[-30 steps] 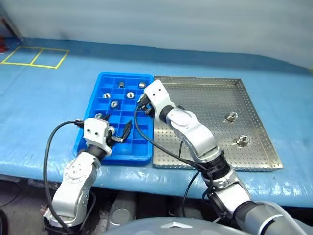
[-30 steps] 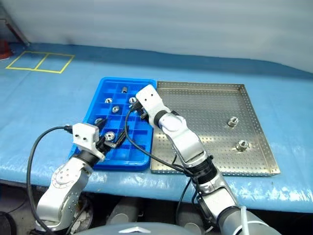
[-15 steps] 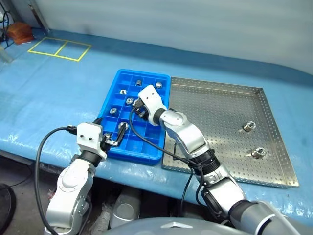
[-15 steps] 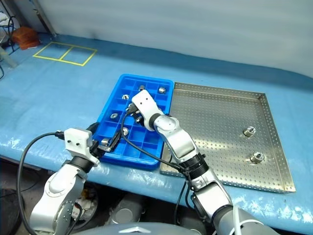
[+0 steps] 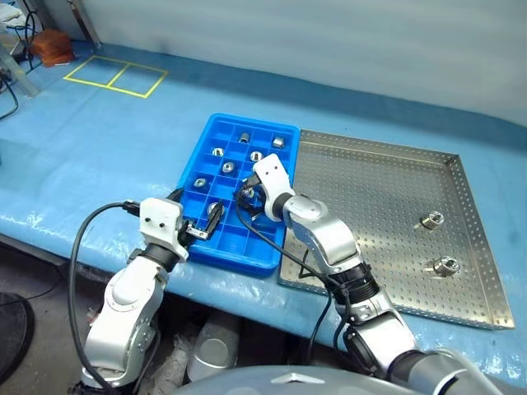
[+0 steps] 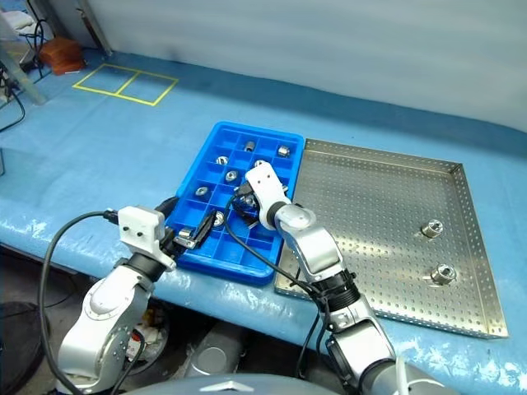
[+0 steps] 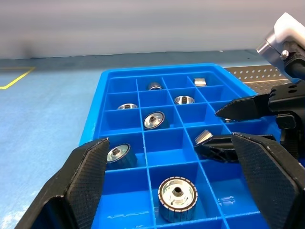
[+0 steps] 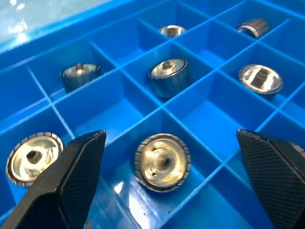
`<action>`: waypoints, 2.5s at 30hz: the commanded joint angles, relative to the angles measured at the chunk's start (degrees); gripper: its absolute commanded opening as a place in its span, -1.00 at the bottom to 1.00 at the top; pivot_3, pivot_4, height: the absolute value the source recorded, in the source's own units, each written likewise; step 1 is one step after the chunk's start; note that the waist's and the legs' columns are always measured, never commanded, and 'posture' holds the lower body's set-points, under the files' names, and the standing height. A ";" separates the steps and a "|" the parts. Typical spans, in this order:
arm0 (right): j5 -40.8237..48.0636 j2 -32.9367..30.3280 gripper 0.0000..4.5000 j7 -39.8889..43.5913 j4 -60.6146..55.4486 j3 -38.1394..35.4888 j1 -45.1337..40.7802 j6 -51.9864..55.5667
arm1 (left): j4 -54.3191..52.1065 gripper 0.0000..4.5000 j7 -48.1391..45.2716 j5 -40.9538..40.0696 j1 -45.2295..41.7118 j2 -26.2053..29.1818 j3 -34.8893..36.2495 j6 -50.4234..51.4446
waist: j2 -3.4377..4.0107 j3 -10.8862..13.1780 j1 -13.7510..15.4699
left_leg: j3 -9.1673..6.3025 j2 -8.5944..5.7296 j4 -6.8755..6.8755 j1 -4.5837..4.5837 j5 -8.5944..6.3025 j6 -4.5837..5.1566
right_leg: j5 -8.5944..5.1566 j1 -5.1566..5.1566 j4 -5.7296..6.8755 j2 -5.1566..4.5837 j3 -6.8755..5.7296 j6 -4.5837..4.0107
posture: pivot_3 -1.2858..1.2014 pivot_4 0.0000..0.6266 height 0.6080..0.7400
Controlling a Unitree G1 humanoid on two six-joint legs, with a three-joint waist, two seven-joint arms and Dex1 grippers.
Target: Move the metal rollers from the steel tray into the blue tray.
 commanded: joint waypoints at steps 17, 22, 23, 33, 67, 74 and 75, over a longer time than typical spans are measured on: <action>-8.54 -0.88 0.99 -40.38 7.62 -32.12 -1.94 -8.90 | 6.42 1.00 -6.34 0.49 -9.08 -1.15 -13.57 -0.48 | 0.10 -0.06 -6.77 | -0.08 -0.12 0.21 -0.13 0.05 0.06 | 0.23 0.05 0.03 -0.03 0.09 -0.16 | 0.23 -0.52 1.00; -6.52 -0.91 0.99 -47.09 17.31 -36.80 -7.67 -14.28 | 6.80 1.00 -6.99 0.34 -9.70 -1.28 -15.17 -0.23 | 0.17 -0.03 -11.43 | -0.08 -0.14 0.22 -0.06 0.08 0.10 | 0.35 0.09 0.11 -0.01 0.20 -0.03 | 0.22 -0.52 1.00; -6.30 -1.05 0.99 -47.94 18.62 -37.34 -8.28 -15.14 | 6.82 1.00 -6.99 0.39 -9.73 -1.26 -15.23 -0.20 | 0.17 -0.03 -12.03 | -0.09 -0.14 0.20 0.00 0.08 0.11 | 0.44 0.17 0.11 -0.01 0.20 0.12 | 0.22 -0.52 1.00; -3.35 -1.78 0.99 -49.99 24.51 -39.02 -9.70 -17.57 | 6.47 1.00 -6.54 0.63 -8.89 -1.36 -15.57 -0.27 | 0.20 -0.02 -13.55 | -0.14 -0.14 0.08 0.66 0.10 0.15 | 0.09 0.76 0.07 0.00 0.25 0.04 | 0.23 -0.52 1.00; -2.19 -1.04 0.99 -47.67 17.28 -34.14 -5.11 -13.24 | 8.04 1.00 -6.87 0.56 -9.37 -1.88 -16.15 -1.12 | 0.22 -0.01 -13.62 | -0.20 -0.15 0.09 0.65 0.10 0.17 | 0.09 0.75 0.06 -0.01 0.28 0.07 | 0.22 -0.52 1.00; 0.54 -0.81 0.99 -34.97 4.98 -26.60 -0.35 -7.04 | 8.21 1.00 -5.09 1.50 -8.56 -1.70 -12.90 -3.57 | 0.23 -0.01 -13.66 | -0.27 -0.14 0.06 0.63 0.10 0.17 | 0.09 0.74 0.06 0.00 0.27 0.06 | 0.22 -0.52 1.00; 1.24 -0.90 0.99 -32.71 2.81 -25.31 0.54 -6.30 | 8.22 1.00 -4.78 1.79 -8.38 -1.58 -12.47 -4.03 | 0.26 0.01 -13.68 | -0.30 -0.14 0.06 0.64 0.10 0.17 | 0.08 0.74 0.06 0.00 0.28 0.06 | 0.22 -0.52 1.00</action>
